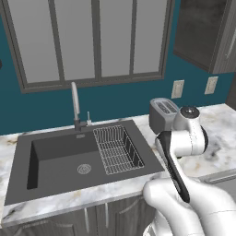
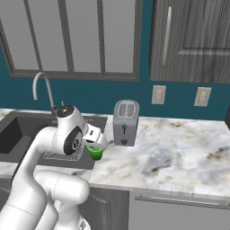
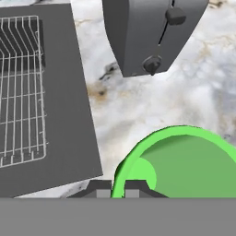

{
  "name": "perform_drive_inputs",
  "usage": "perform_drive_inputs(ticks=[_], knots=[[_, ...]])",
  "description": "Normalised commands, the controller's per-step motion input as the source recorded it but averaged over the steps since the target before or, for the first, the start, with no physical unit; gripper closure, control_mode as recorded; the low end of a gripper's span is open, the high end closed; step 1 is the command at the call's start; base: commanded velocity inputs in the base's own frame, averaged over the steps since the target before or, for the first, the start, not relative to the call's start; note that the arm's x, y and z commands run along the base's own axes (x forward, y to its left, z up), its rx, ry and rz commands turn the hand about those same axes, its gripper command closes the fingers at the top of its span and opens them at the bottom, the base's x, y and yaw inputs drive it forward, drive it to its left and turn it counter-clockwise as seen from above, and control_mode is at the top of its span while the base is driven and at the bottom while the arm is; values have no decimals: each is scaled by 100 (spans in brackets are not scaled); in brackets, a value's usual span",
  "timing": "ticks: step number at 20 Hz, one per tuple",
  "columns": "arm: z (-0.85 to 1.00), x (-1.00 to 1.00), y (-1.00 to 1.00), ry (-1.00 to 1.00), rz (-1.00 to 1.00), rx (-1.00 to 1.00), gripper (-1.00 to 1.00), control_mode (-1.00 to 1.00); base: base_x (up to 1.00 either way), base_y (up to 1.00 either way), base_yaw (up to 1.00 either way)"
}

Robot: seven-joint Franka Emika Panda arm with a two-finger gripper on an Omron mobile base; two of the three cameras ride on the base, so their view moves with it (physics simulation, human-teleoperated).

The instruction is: Pick the cup and bowl from the counter and place them on the counter next to the sink.

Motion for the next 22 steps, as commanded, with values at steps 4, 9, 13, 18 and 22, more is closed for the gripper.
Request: perform_drive_inputs(ticks=[4,9,13,18,22], knots=[[-40,21,-9,0,0,0,100,-100,0,0,0],[-45,27,-8,0,0,0,100,-100,0,0,0],[-41,21,-5,0,0,0,100,-100,0,0,0],[-26,18,-1,0,0,0,100,-100,0,0,0],[-15,5,0,0,0,0,100,-100,0,0,0]])
